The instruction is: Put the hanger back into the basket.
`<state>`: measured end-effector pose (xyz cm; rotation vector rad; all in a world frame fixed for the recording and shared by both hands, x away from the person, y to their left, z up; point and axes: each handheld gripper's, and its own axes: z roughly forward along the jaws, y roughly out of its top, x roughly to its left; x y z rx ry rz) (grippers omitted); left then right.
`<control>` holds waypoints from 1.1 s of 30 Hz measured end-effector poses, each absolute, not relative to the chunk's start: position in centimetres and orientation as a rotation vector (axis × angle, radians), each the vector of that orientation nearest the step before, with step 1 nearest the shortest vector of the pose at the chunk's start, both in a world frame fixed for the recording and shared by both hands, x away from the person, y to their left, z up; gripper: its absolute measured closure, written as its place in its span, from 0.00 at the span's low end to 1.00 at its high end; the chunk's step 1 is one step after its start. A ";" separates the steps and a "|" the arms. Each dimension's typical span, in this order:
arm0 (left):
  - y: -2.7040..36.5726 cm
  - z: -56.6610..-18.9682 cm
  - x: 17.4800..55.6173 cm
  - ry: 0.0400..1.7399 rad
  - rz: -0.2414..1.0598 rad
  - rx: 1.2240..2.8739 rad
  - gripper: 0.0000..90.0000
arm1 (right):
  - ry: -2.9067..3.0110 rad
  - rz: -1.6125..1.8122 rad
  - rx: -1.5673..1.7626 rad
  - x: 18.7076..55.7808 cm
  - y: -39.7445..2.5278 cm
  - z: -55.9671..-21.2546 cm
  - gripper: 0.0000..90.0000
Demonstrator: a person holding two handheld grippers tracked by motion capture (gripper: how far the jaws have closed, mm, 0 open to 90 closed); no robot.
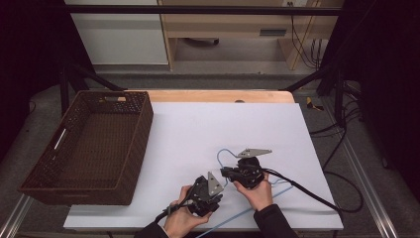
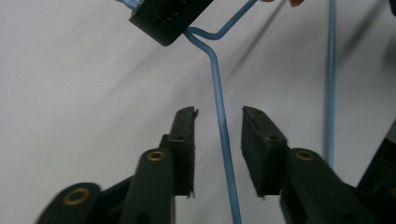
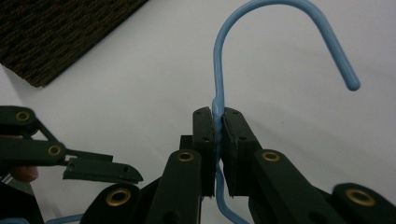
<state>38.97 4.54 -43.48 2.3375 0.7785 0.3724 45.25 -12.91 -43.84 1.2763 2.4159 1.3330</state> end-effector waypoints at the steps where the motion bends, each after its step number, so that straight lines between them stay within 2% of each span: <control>1: 4.7 -43.4 39.1 0.780 0.337 2.339 0.70 | 2.415 1.334 1.277 45.2 -12.9 -43.8 0.95; 5: 4.9 -43.8 39.9 0.809 0.237 2.340 0.70 | 2.414 1.336 1.275 45.2 -12.9 -43.8 0.95; 10: 4.9 -44.2 40.4 0.819 0.166 2.350 0.81 | 2.414 1.339 1.262 45.2 -13.0 -43.7 0.95; 15: 4.8 -44.5 40.7 0.832 0.148 2.341 0.93 | 2.413 1.338 1.249 45.1 -13.0 -43.7 0.95; 24: 4.8 -44.4 40.3 0.877 0.180 2.304 0.96 | 2.403 1.327 1.228 44.9 -13.2 -43.4 0.93; 33: 5.2 -42.9 39.6 0.846 0.195 2.245 0.97 | 2.361 1.349 1.110 43.4 -14.6 -41.5 0.73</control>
